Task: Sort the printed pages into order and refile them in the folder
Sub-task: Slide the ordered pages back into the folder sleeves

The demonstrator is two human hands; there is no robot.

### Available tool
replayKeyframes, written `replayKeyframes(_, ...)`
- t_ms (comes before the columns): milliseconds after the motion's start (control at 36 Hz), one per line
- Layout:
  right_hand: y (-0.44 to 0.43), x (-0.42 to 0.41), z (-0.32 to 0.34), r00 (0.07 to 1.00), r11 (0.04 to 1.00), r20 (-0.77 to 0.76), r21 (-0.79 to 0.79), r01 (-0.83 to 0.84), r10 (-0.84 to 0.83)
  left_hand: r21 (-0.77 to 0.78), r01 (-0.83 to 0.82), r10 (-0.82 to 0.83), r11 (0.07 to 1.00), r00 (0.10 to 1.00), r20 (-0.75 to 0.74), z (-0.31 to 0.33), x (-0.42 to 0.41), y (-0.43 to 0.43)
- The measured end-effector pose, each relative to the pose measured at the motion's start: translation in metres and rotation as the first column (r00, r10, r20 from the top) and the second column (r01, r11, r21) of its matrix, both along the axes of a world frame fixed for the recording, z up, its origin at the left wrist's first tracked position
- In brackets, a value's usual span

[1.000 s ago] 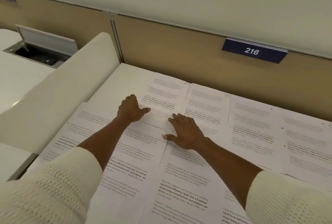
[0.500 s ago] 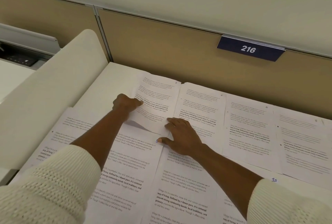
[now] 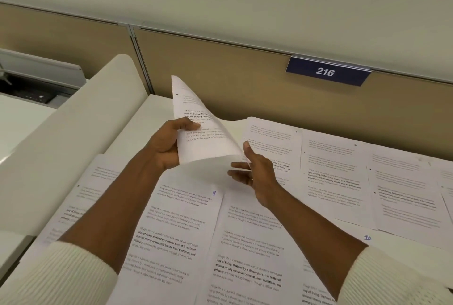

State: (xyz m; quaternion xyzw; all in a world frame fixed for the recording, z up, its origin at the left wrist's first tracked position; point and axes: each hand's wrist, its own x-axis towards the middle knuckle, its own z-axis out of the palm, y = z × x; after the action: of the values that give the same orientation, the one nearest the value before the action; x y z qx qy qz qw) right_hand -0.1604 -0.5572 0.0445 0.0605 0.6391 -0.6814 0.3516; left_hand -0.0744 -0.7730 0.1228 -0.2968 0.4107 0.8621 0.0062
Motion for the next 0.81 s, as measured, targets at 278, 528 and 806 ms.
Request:
replayKeyframes(278,0.077,0.008,0.023,0.942,0.896,0.265,-0.439,-0.072,0.205,-0.129,0.343,-0.339,0.93,0.939,0.05,0.013,0.057,0.067)
replayKeyframes(528,0.188,0.044,0.021,1.0,0.991,0.001,-0.136,0.01,-0.01,-0.168,0.494,-0.485,0.853,0.869,0.095,-0.014,0.087,0.153)
replayKeyframes(806,0.317,0.084,0.021,0.994,0.992,-0.032,-0.069,0.104,-0.106,-0.29,0.36,-0.287,0.887,0.92,0.265,-0.035,0.085,0.263)
